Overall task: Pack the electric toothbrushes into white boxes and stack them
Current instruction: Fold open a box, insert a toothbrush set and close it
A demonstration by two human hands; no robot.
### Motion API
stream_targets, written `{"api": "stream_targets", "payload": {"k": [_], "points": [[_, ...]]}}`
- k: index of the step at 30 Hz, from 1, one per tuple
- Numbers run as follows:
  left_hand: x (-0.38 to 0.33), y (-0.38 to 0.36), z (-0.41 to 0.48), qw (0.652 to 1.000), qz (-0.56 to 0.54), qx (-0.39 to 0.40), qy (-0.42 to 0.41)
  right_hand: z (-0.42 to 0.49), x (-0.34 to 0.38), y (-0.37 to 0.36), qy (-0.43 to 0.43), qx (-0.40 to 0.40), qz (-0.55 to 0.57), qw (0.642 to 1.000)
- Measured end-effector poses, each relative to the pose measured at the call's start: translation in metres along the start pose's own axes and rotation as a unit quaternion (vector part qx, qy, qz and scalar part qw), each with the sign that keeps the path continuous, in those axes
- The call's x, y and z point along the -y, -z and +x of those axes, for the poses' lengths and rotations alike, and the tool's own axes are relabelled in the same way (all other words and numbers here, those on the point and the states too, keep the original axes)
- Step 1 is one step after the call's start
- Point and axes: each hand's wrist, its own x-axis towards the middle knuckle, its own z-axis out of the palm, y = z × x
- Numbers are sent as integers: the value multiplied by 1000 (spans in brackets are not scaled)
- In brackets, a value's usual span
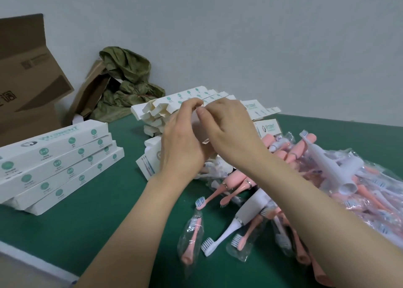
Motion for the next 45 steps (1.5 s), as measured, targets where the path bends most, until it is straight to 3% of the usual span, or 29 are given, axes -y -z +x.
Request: {"api": "stream_targets", "payload": {"k": [3,6,7,10,11,14,17,20,26,29,31,32,34,36,38,40,43,45], "points": [[2,3,3,1000,25,-8,-6,1,0,4,-7,-2,29,1000],[6,10,6,999,35,-35,1,1,-17,17,-132,-107,144,975],[7,12,7,999,29,-42,8,0,-25,20,-185,-87,149,967],[8,14,5,998,25,-48,17,-9,-43,15,-305,132,60,941],[7,13,4,998,28,-45,14,-11,-46,9,-307,167,10,937],[7,10,3,999,29,-40,10,-12,-45,-15,-269,176,-150,935],[6,8,3,999,24,-32,8,-11,-38,-38,-229,207,-290,906],[7,7,3,999,26,-22,5,-13,-33,-47,-244,260,-281,891],[9,6,3,999,34,-13,-1,-5,-30,-13,-258,249,-222,906],[9,4,0,1000,27,-1,0,-1,-37,13,-256,201,-128,937],[9,2,-1,1000,26,10,-2,0,-39,29,-258,100,16,961],[9,2,-2,999,30,13,-4,0,-37,35,-263,37,129,955],[10,0,-3,999,36,19,-5,0,-31,42,-264,-41,398,878],[10,-2,-3,999,38,27,-4,-3,-23,38,-220,-12,587,779],[10,-6,-3,998,57,41,-2,-8,-16,27,-191,56,632,749],[10,-8,-2,996,74,45,5,-13,-16,14,-211,70,617,755],[11,-6,-4,998,45,33,6,-13,-24,7,-264,-18,631,730],[12,-6,-5,999,43,24,-7,-14,-34,6,-281,-90,603,741]]}}
